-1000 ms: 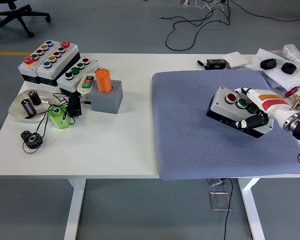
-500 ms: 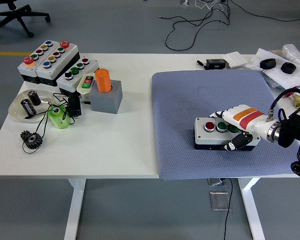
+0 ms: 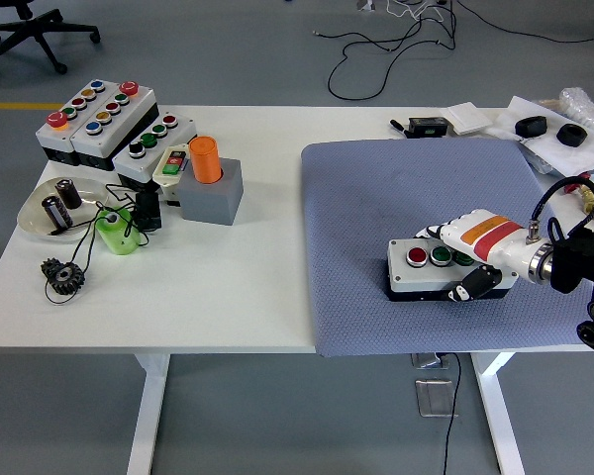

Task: Pick up the button,place it on the desk,press the button,press the button

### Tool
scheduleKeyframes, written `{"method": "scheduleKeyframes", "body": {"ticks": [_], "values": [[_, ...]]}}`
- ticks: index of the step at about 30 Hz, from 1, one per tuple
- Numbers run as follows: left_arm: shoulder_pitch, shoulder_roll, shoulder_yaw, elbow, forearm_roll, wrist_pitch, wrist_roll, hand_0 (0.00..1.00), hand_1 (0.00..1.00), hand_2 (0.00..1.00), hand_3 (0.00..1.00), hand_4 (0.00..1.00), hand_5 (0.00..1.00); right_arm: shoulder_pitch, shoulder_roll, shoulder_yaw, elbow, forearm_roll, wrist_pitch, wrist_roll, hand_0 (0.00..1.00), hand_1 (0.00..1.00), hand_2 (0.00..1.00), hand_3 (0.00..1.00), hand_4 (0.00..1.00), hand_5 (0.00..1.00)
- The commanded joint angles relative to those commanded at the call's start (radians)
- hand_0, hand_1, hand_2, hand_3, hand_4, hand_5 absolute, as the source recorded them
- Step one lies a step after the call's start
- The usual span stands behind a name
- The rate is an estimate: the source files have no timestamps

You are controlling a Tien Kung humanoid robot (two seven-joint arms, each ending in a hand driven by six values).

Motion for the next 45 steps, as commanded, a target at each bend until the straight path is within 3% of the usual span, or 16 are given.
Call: {"method": "scheduleKeyframes", "body": {"ticks": [4, 5, 10, 11, 16, 17, 22, 23, 28, 29, 34, 35, 40, 41, 45], "values": [[-0.002, 0.001, 0.000, 0.000, -0.001, 0.000, 0.000, 0.625, 0.589, 0.571, 0.548, 0.312, 0.998, 0.001, -0.003, 0.004, 0.002, -0.010, 0.004, 0.001, 0.136, 0.155, 0.298, 0.448, 0.626, 0.002], [-0.002, 0.001, 0.000, 0.000, -0.001, 0.000, 0.000, 0.625, 0.589, 0.571, 0.548, 0.312, 0.998, 0.001, -0.004, 0.004, 0.002, -0.010, 0.004, 0.000, 0.147, 0.158, 0.306, 0.488, 0.661, 0.002], [-0.008, 0.001, -0.010, 0.001, 0.003, 0.000, 0.000, 0.625, 0.589, 0.571, 0.548, 0.312, 0.998, 0.006, -0.006, 0.018, 0.002, -0.018, 0.044, -0.027, 0.147, 0.158, 0.306, 0.488, 0.661, 0.002], [-0.008, 0.001, -0.011, 0.001, 0.004, 0.000, 0.000, 0.625, 0.589, 0.571, 0.548, 0.312, 0.998, 0.006, -0.007, 0.021, 0.002, -0.018, 0.047, -0.031, 0.186, 0.183, 0.344, 0.564, 0.708, 0.002], [-0.008, 0.001, -0.011, 0.001, 0.004, 0.000, 0.000, 0.625, 0.589, 0.571, 0.548, 0.312, 0.998, 0.006, -0.008, 0.028, 0.000, -0.018, 0.056, -0.036, 0.186, 0.183, 0.344, 0.564, 0.708, 0.002], [-0.009, 0.001, -0.010, 0.001, 0.004, 0.001, 0.001, 0.625, 0.586, 0.569, 0.548, 0.312, 0.998, 0.007, -0.008, 0.028, 0.000, -0.020, 0.057, -0.035, 0.206, 0.194, 0.350, 0.635, 0.738, 0.022], [-0.009, 0.001, -0.010, 0.000, 0.005, 0.001, 0.000, 0.625, 0.586, 0.569, 0.548, 0.312, 0.998, 0.005, -0.008, 0.031, -0.001, -0.033, 0.061, -0.040, 0.206, 0.194, 0.350, 0.635, 0.738, 0.022], [-0.009, 0.002, -0.010, 0.000, 0.005, 0.001, 0.000, 0.625, 0.586, 0.568, 0.547, 0.311, 0.998, 0.005, -0.008, 0.031, -0.001, -0.034, 0.061, -0.041, 0.269, 0.257, 0.411, 0.728, 0.767, 0.052], [-0.008, 0.000, -0.009, 0.001, 0.003, 0.001, 0.001, 0.625, 0.586, 0.568, 0.547, 0.311, 0.998, 0.004, -0.008, 0.033, -0.002, -0.041, 0.054, -0.036, 0.269, 0.257, 0.411, 0.728, 0.767, 0.052], [-0.008, 0.000, -0.009, 0.001, 0.003, 0.001, 0.001, 0.625, 0.586, 0.567, 0.548, 0.312, 0.998, 0.004, -0.008, 0.033, -0.002, -0.041, 0.053, -0.036, 0.397, 0.327, 0.465, 0.744, 0.783, 0.062], [-0.007, 0.000, -0.009, 0.001, 0.003, 0.001, 0.000, 0.625, 0.586, 0.567, 0.548, 0.312, 0.998, 0.001, -0.011, 0.036, -0.002, -0.043, 0.066, -0.041, 0.397, 0.327, 0.465, 0.744, 0.783, 0.062], [-0.007, 0.000, -0.009, 0.001, 0.003, 0.001, 0.001, 0.625, 0.588, 0.567, 0.547, 0.312, 0.998, 0.001, -0.011, 0.036, -0.003, -0.043, 0.069, -0.042, 0.673, 0.558, 0.602, 0.781, 0.800, 0.082], [-0.012, 0.000, -0.014, 0.001, 0.005, 0.001, 0.001, 0.625, 0.588, 0.567, 0.547, 0.312, 0.998, 0.003, -0.011, 0.042, -0.005, -0.032, 0.077, -0.038, 0.673, 0.558, 0.602, 0.781, 0.800, 0.082], [-0.013, 0.000, -0.015, 0.001, 0.006, 0.001, 0.001, 0.626, 0.587, 0.567, 0.545, 0.312, 0.998, 0.004, -0.011, 0.042, -0.006, -0.029, 0.079, -0.037, 0.778, 0.722, 0.760, 0.815, 0.807, 0.091], [-0.014, 0.000, -0.015, 0.002, 0.005, 0.001, 0.001, 0.626, 0.587, 0.567, 0.545, 0.312, 0.998, 0.004, -0.013, 0.044, -0.006, -0.019, 0.085, -0.035, 0.778, 0.722, 0.760, 0.815, 0.807, 0.091]]}}
